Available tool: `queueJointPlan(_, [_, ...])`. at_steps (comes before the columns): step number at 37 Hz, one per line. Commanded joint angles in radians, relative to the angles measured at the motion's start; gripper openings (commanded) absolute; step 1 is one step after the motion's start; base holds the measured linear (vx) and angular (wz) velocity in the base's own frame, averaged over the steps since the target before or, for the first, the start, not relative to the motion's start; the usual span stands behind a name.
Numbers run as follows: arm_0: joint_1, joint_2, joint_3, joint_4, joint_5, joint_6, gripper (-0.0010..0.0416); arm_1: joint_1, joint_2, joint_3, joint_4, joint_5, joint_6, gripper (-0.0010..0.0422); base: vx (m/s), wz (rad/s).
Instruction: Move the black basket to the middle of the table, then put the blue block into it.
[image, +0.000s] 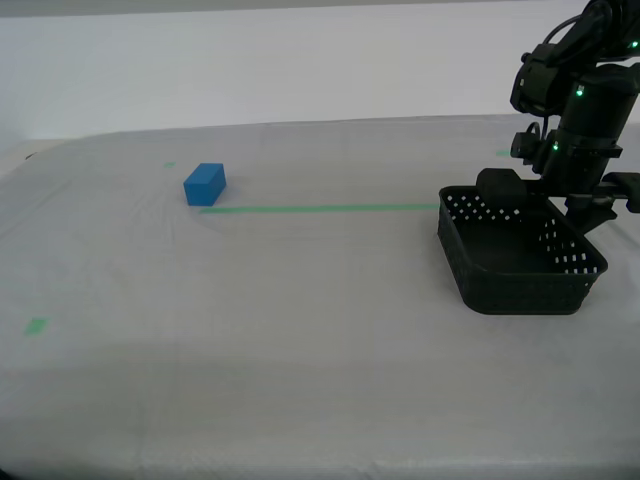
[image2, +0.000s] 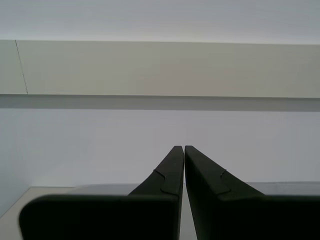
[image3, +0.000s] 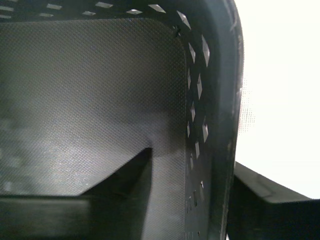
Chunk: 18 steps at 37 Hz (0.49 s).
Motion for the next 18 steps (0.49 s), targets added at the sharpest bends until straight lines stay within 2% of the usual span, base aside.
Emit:
queueJointPlan(1, [0.000,0.000,-0.001,-0.003,0.002,0.005,0.0100,0.000,0.000,0.001,0.005,-0.001,0.002,0.0000,0.000,0.000])
queueJointPlan(14, [0.000,0.000,-0.002,0.003,0.002,0.013,-0.0006,0.000,0.000,0.001,0.005,-0.001,0.002,0.0000,0.000,0.000])
queueJointPlan(18, [0.000,0.000,-0.002,0.002,0.002,0.014,-0.0001,0.000,0.000,0.001,0.005,-0.001,0.002,0.0000,0.000,0.000])
